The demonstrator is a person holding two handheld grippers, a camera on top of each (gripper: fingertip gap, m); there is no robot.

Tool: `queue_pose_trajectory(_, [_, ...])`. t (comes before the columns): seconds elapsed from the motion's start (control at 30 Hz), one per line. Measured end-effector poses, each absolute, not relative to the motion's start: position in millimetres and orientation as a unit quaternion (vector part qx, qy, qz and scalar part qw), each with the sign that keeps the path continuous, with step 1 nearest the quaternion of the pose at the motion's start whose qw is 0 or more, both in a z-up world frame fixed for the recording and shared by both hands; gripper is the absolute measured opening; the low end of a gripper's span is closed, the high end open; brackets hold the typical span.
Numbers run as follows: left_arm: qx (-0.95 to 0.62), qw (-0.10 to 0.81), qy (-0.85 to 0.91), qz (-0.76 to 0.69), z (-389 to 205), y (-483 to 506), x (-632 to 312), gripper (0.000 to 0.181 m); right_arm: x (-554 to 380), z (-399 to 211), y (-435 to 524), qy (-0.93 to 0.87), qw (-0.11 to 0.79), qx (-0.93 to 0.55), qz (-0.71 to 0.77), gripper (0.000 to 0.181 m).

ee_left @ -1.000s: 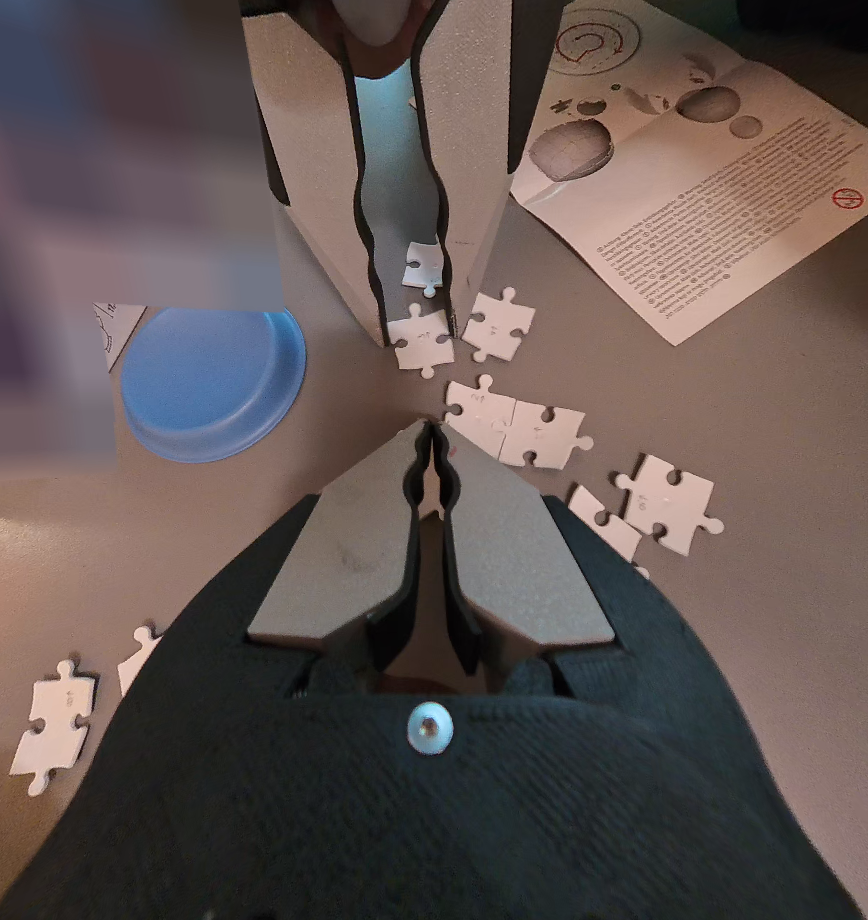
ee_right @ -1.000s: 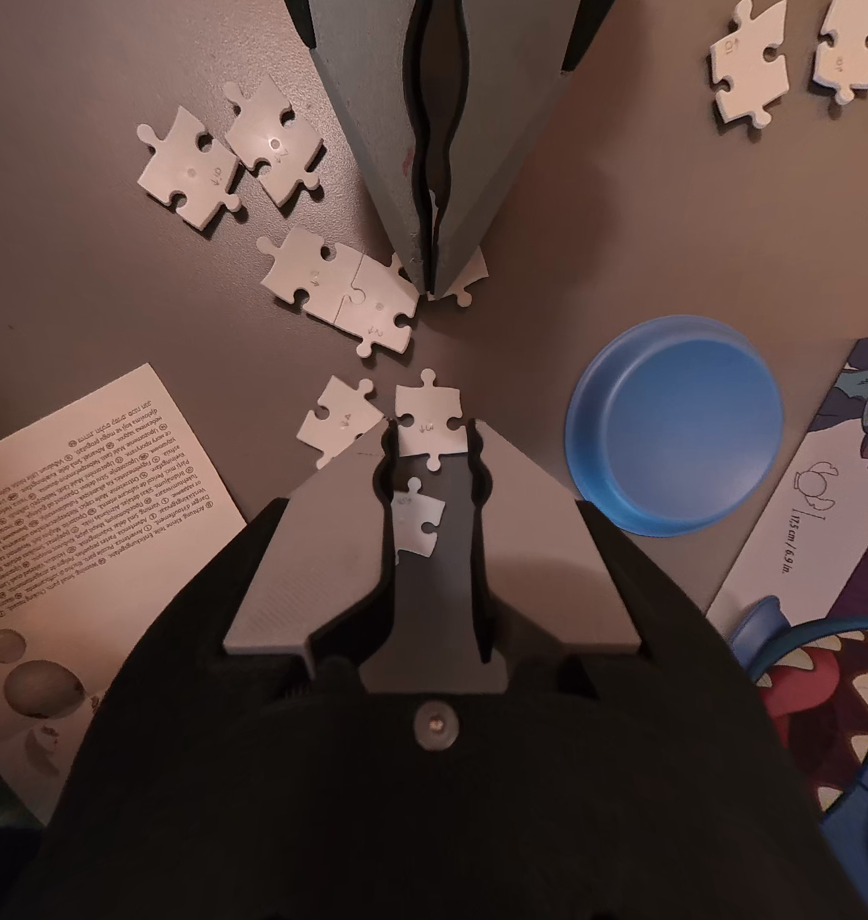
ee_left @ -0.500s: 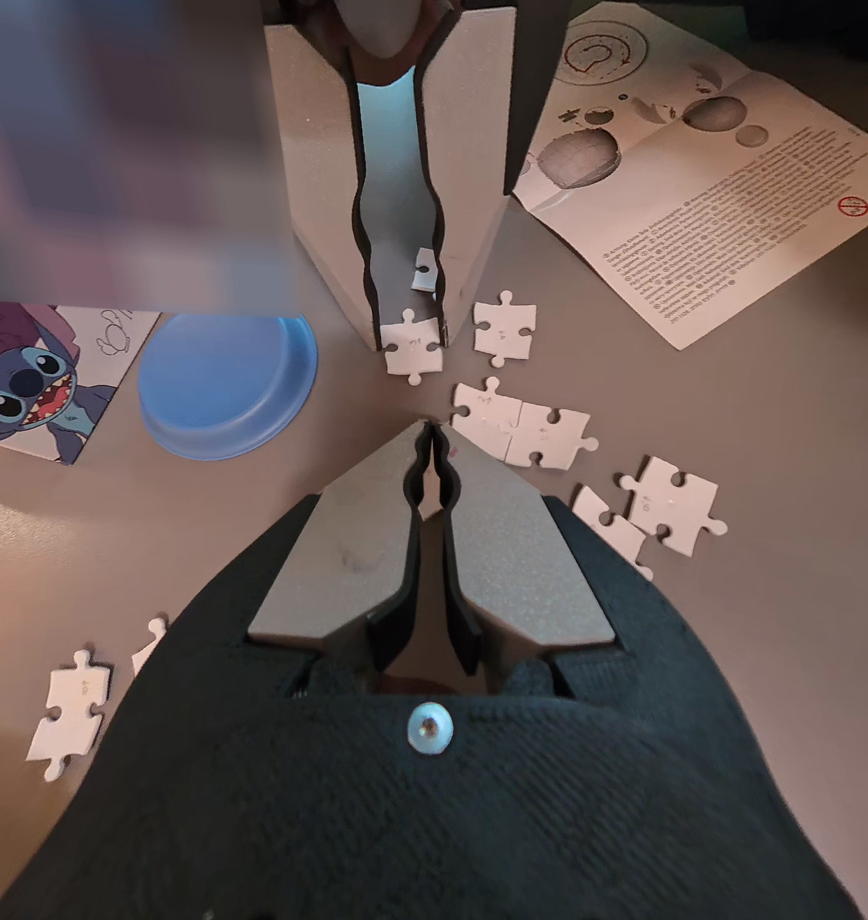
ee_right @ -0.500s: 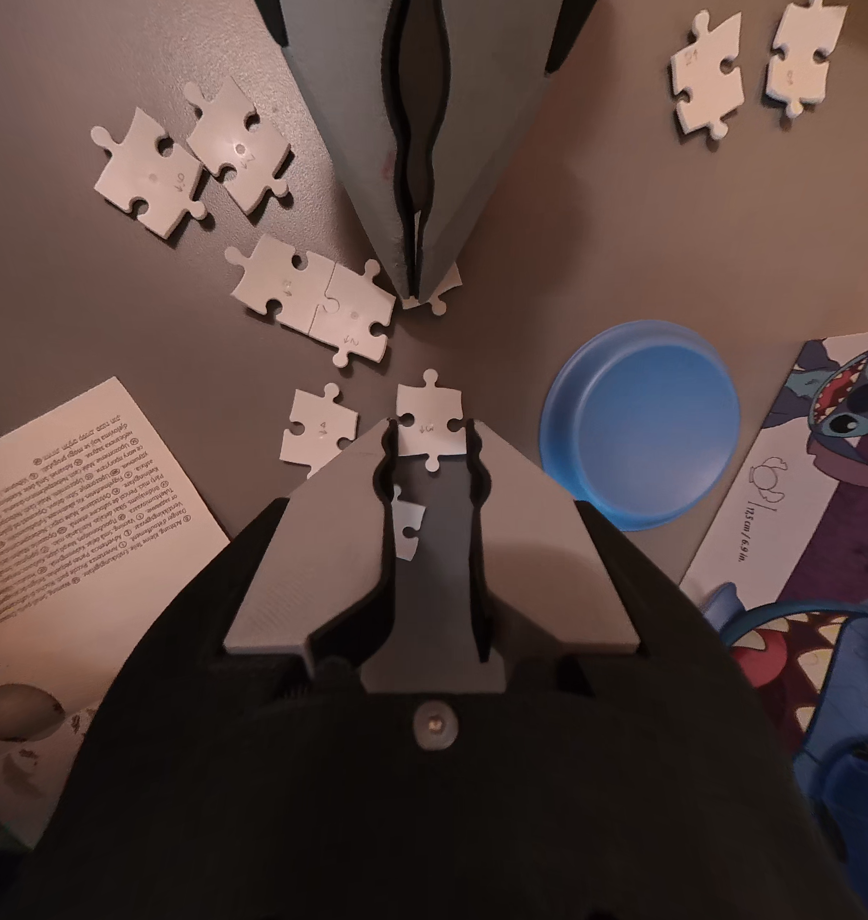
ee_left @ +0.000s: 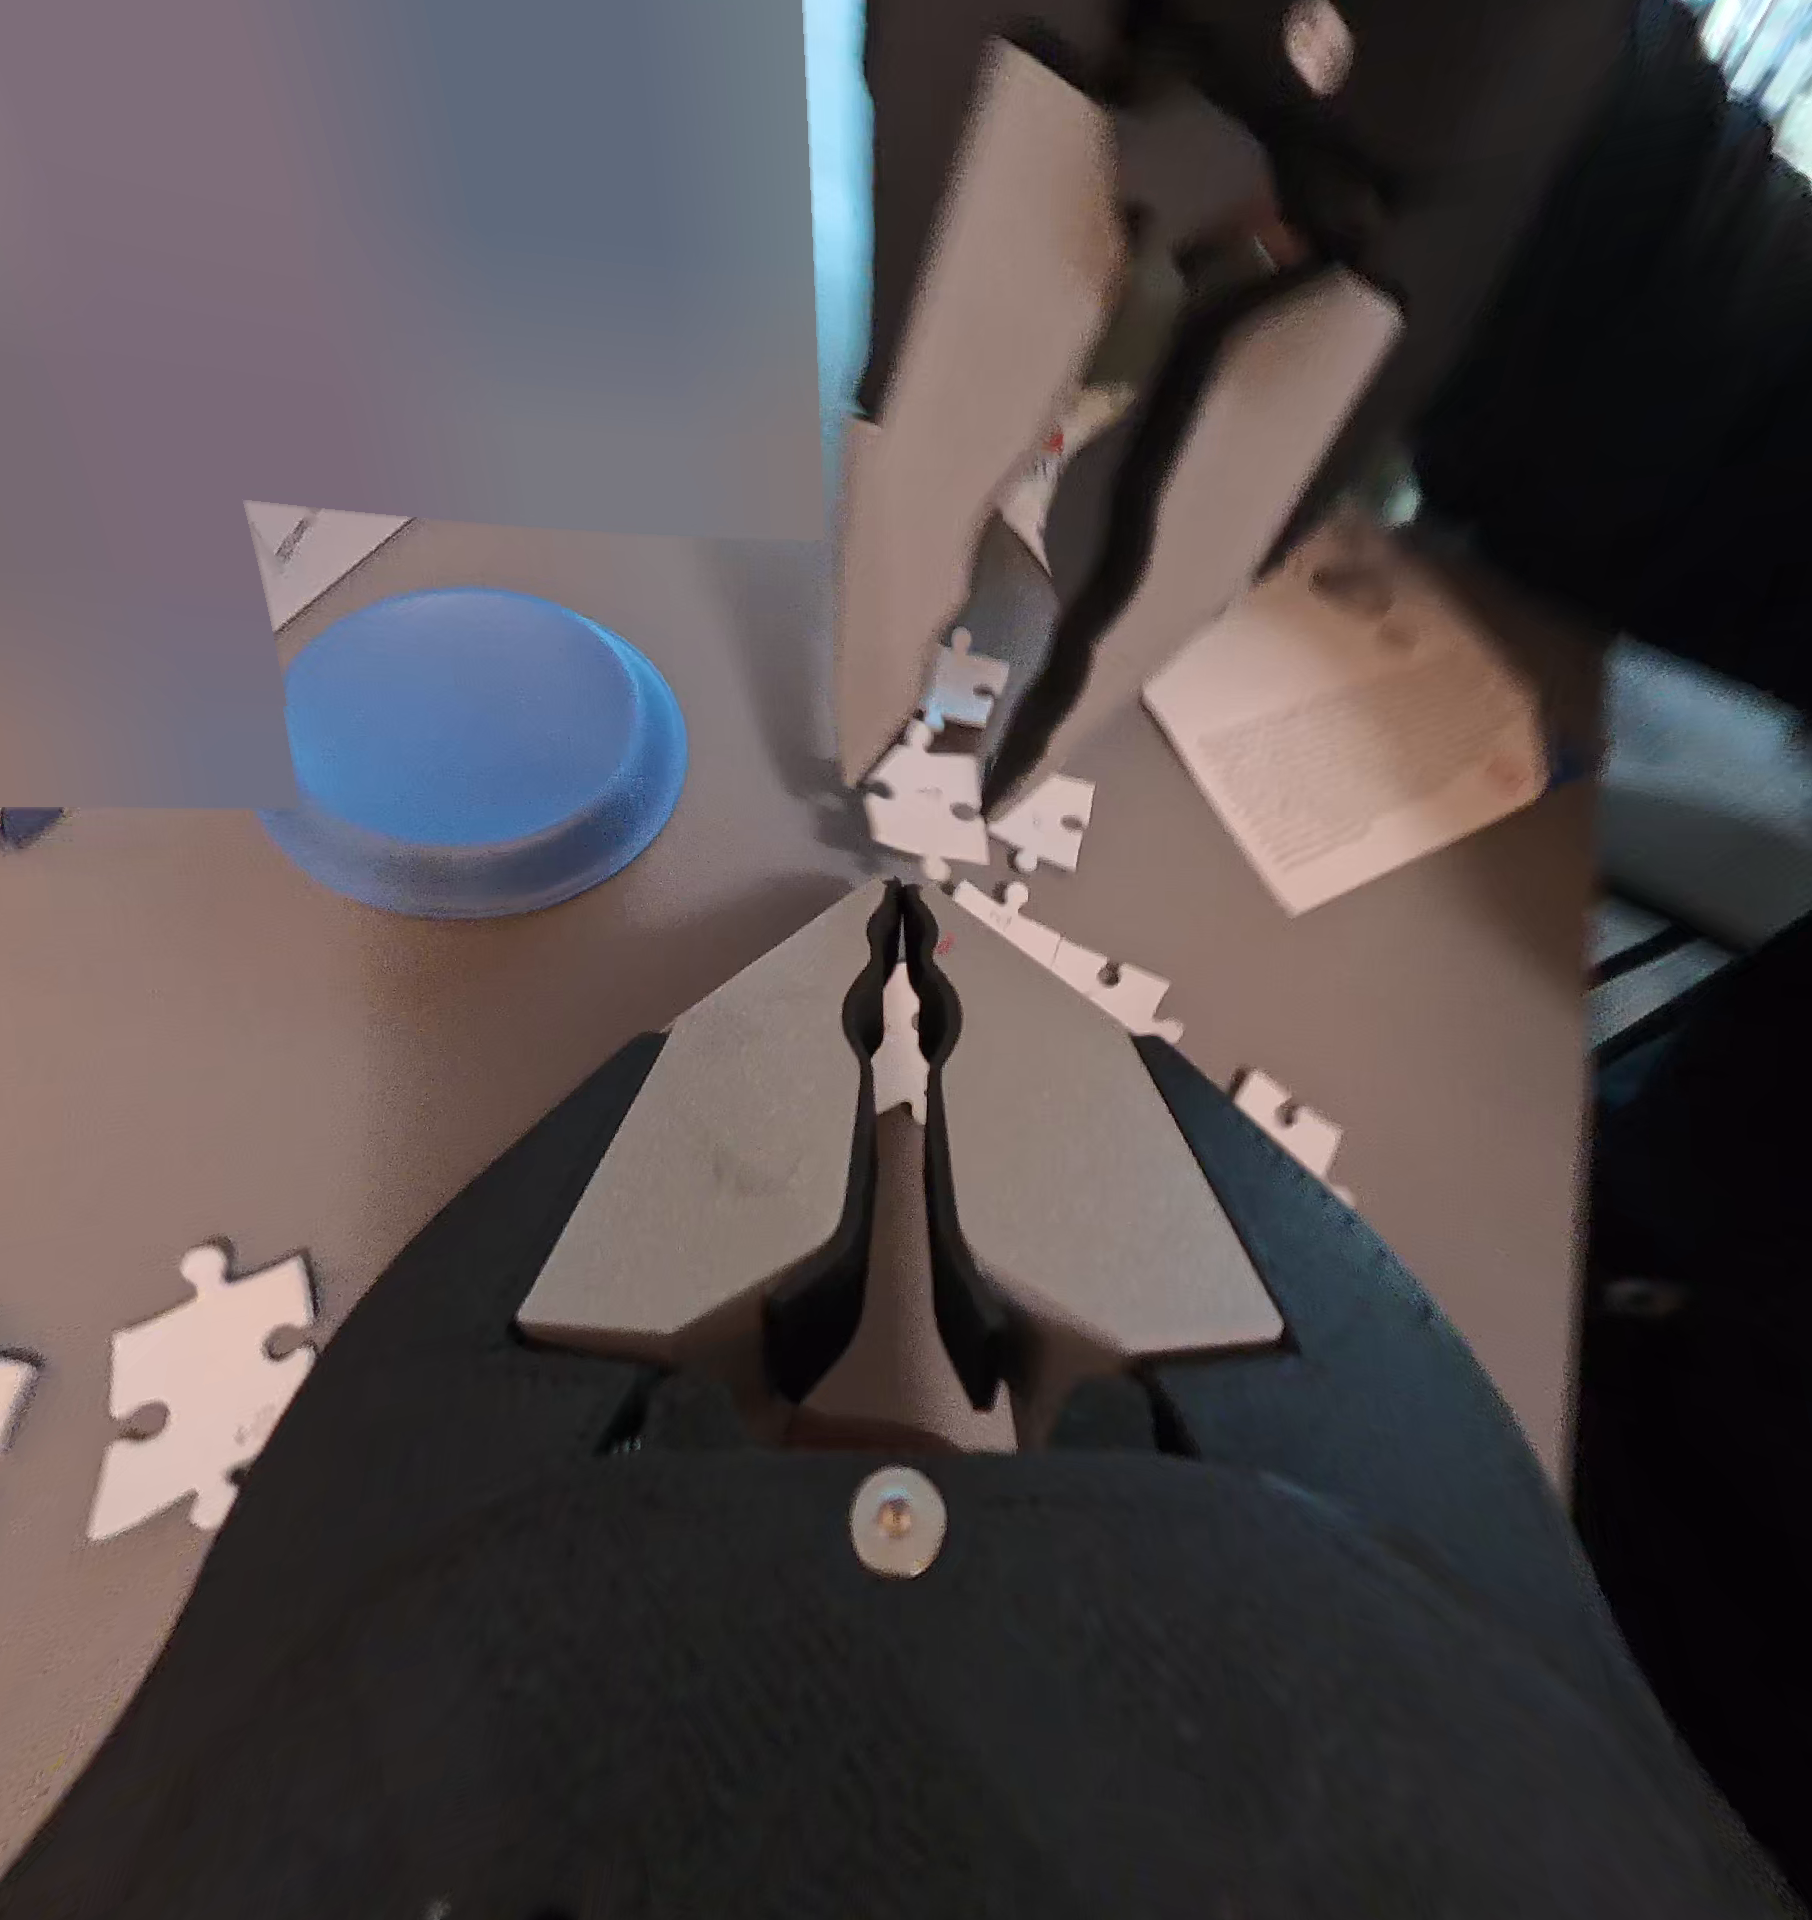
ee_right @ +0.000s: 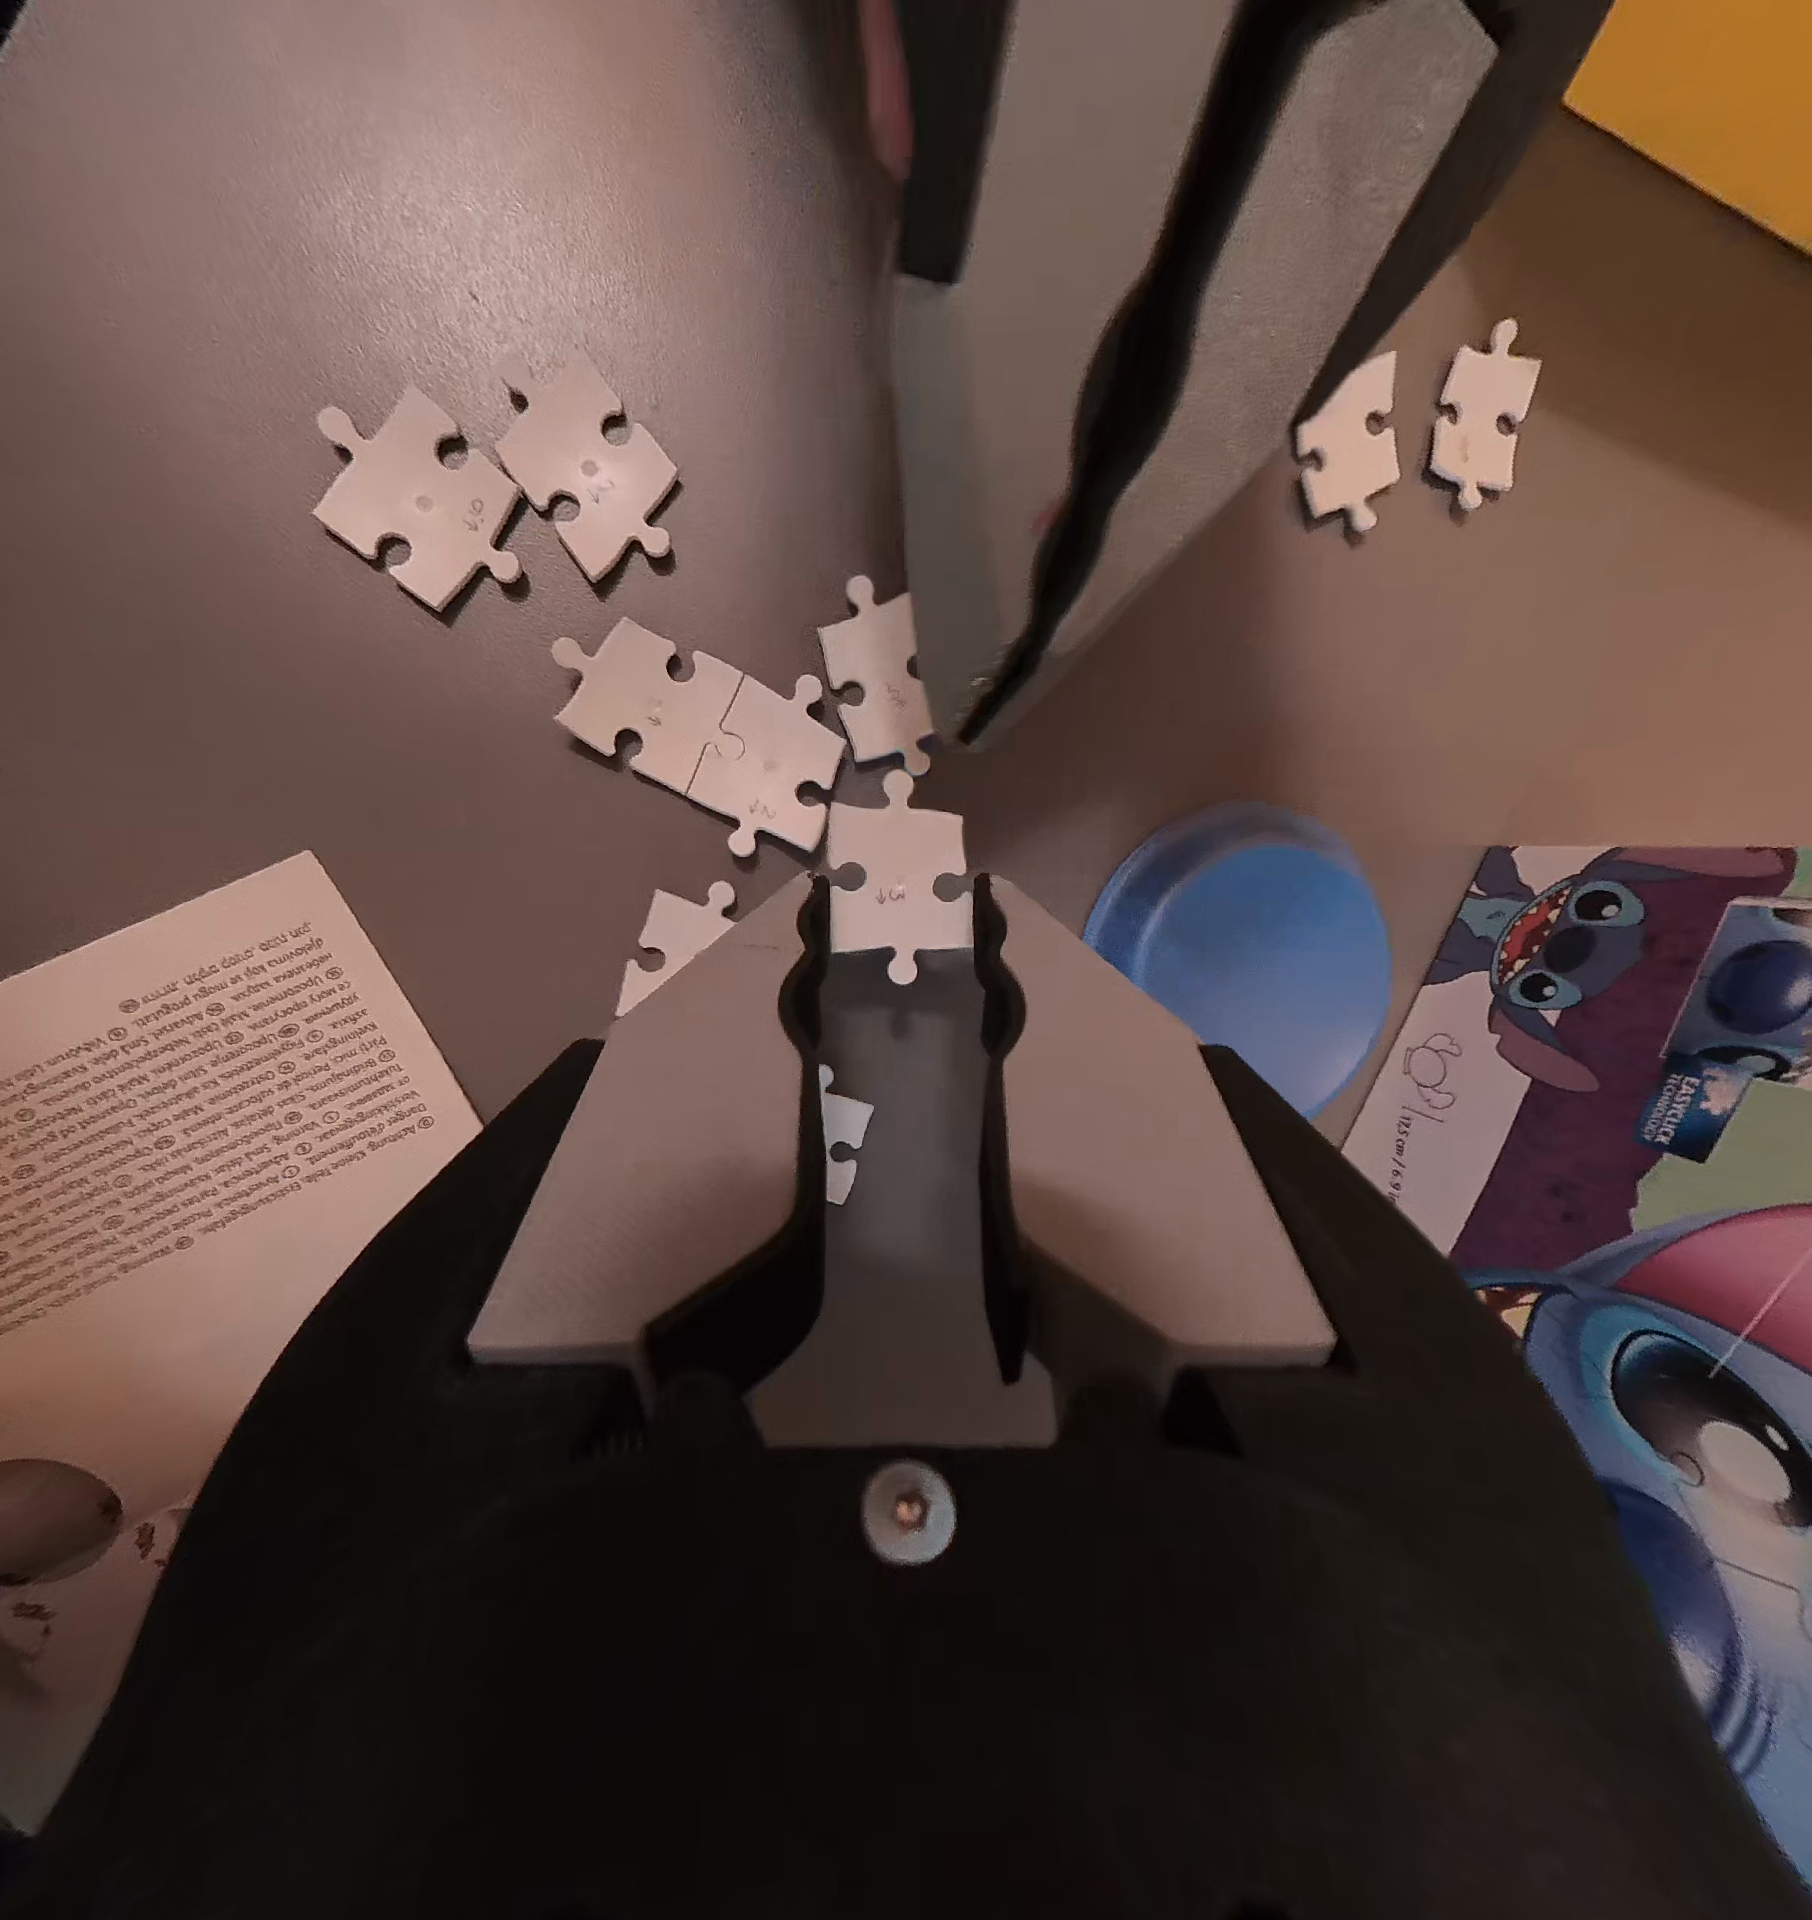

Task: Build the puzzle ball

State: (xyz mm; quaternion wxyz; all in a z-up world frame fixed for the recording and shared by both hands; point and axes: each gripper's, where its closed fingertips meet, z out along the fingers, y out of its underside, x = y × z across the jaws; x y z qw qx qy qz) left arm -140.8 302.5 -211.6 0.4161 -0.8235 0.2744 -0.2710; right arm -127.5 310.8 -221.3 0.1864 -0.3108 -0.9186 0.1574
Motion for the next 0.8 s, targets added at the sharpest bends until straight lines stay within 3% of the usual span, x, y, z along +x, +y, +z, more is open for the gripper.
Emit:
queue_pose_trajectory(0.33, [-0.81, 0.383, 0.232, -0.378, -203, 296, -132, 0.005, -132, -212, 302, -0.924, 0.218, -0.286, 0.132, 0.024])
queue_pose_trajectory(0.8, [-0.806, 0.37, 0.193, -0.42, -199, 299, -135, 0.017, -135, -205, 301, -0.923, 0.242, -0.275, 0.117, 0.024])
